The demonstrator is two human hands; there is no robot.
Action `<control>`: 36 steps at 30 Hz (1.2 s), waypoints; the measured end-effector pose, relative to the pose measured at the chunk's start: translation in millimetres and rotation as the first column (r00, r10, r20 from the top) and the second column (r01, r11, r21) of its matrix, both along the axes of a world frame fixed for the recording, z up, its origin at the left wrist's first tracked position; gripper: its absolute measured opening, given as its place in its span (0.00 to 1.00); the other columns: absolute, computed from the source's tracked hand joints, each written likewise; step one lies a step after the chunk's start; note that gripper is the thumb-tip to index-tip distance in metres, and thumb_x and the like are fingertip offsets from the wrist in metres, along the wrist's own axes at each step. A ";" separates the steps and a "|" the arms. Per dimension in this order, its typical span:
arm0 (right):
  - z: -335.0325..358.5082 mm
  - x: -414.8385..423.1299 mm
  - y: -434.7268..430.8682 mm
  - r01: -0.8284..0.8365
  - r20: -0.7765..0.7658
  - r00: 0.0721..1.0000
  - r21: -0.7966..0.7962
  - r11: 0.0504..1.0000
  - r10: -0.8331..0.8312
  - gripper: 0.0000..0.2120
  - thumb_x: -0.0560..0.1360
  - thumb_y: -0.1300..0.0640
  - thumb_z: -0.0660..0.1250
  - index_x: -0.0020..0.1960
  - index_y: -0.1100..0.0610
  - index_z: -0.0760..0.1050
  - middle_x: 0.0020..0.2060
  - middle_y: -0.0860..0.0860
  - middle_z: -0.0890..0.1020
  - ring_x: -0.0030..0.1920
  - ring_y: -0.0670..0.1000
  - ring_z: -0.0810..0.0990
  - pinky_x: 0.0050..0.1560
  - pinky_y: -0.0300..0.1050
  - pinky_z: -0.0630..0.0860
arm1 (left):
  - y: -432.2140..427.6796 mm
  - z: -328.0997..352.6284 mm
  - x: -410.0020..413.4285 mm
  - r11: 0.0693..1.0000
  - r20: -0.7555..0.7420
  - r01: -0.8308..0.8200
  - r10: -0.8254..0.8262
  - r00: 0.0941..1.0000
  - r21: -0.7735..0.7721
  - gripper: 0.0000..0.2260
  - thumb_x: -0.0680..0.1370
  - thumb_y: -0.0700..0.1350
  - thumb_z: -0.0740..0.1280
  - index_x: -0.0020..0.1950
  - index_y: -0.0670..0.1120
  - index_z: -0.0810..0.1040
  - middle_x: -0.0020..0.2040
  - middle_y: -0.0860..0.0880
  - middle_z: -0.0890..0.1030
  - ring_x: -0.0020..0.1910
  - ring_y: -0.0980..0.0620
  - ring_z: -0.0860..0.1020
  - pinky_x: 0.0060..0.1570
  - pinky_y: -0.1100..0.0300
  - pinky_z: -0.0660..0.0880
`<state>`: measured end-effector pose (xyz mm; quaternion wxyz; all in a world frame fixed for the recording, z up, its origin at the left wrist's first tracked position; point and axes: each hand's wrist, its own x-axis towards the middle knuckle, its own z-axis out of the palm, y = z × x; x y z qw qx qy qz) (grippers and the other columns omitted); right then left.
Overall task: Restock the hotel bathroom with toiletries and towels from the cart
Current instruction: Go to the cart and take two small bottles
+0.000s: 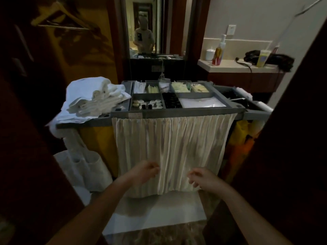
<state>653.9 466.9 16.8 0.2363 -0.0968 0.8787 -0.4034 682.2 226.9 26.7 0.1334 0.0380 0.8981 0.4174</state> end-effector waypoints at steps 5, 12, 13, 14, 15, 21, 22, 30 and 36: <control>4.7 -74.3 -4.9 0.077 -0.002 0.997 -0.016 0.997 -0.077 0.04 0.79 0.54 0.61 0.50 0.50 0.75 0.43 0.48 0.80 0.41 0.45 0.79 0.43 0.37 0.73 | -13.6 17.2 -75.5 0.998 -0.041 0.063 -0.063 0.997 -0.012 0.10 0.80 0.45 0.59 0.59 0.44 0.75 0.52 0.46 0.78 0.53 0.50 0.77 0.53 0.59 0.73; -8.3 -178.4 -26.7 -0.010 -0.074 0.997 0.116 0.993 0.018 0.06 0.78 0.55 0.60 0.51 0.52 0.76 0.43 0.48 0.79 0.42 0.45 0.78 0.48 0.42 0.75 | -35.9 12.2 -170.8 1.000 -0.066 0.007 -0.005 0.998 0.020 0.08 0.80 0.46 0.59 0.56 0.47 0.75 0.48 0.52 0.77 0.49 0.55 0.76 0.51 0.62 0.73; -7.2 -194.2 -31.6 -0.053 -0.095 0.993 0.138 0.989 0.066 0.07 0.79 0.55 0.60 0.51 0.52 0.76 0.44 0.49 0.80 0.43 0.47 0.78 0.48 0.43 0.75 | -37.5 11.5 -184.1 1.000 -0.060 -0.003 0.004 0.998 0.020 0.09 0.80 0.46 0.59 0.56 0.46 0.75 0.48 0.52 0.77 0.49 0.56 0.76 0.50 0.63 0.73; -5.3 -210.4 -36.6 -0.091 -0.114 0.988 0.150 0.985 0.109 0.07 0.79 0.55 0.60 0.52 0.54 0.76 0.45 0.51 0.80 0.45 0.49 0.78 0.49 0.44 0.75 | -38.9 11.2 -196.9 1.000 -0.053 -0.008 0.009 0.999 0.019 0.09 0.80 0.45 0.59 0.57 0.46 0.75 0.47 0.53 0.77 0.48 0.57 0.76 0.48 0.65 0.72; -2.2 -227.2 -41.3 -0.126 -0.133 0.980 0.156 0.980 0.147 0.08 0.79 0.55 0.60 0.53 0.55 0.77 0.46 0.52 0.80 0.46 0.50 0.79 0.49 0.45 0.75 | -39.6 12.3 -210.5 1.000 -0.046 -0.015 0.015 0.999 0.018 0.09 0.80 0.45 0.59 0.56 0.46 0.76 0.46 0.53 0.77 0.47 0.58 0.76 0.47 0.66 0.72; 24.4 -337.9 -68.4 -0.190 -0.289 0.938 0.024 0.981 0.189 0.06 0.76 0.61 0.64 0.44 0.51 0.76 0.36 0.44 0.78 0.37 0.38 0.76 0.45 0.39 0.72 | -40.2 42.6 -306.7 0.995 -0.053 -0.098 0.100 0.994 0.034 0.07 0.80 0.45 0.60 0.54 0.49 0.76 0.51 0.48 0.81 0.51 0.52 0.80 0.52 0.58 0.75; 30.0 -354.9 -72.0 -0.184 -0.299 0.938 0.002 0.983 0.176 0.05 0.76 0.60 0.64 0.45 0.51 0.77 0.37 0.45 0.79 0.39 0.40 0.77 0.47 0.40 0.74 | -39.2 49.0 -321.4 0.992 -0.054 -0.119 0.122 0.991 0.050 0.08 0.80 0.45 0.60 0.55 0.47 0.76 0.51 0.47 0.81 0.50 0.52 0.80 0.52 0.58 0.75; 48.1 -440.7 -112.0 -0.301 -0.281 0.925 -0.131 0.945 0.256 0.05 0.78 0.57 0.62 0.48 0.48 0.75 0.42 0.46 0.82 0.43 0.45 0.81 0.48 0.41 0.77 | -86.5 73.0 -394.1 0.921 -0.066 -0.340 0.358 0.931 0.189 0.09 0.80 0.41 0.58 0.57 0.42 0.76 0.46 0.50 0.81 0.41 0.63 0.79 0.41 0.72 0.74; 40.8 -498.2 -154.4 -0.349 -0.355 0.888 -0.109 0.931 0.291 0.04 0.77 0.57 0.64 0.49 0.48 0.75 0.43 0.44 0.81 0.43 0.39 0.79 0.41 0.28 0.72 | -150.7 63.2 -435.7 0.869 -0.025 -0.471 0.480 0.877 0.151 0.08 0.80 0.42 0.59 0.55 0.46 0.76 0.48 0.51 0.82 0.46 0.57 0.80 0.44 0.66 0.74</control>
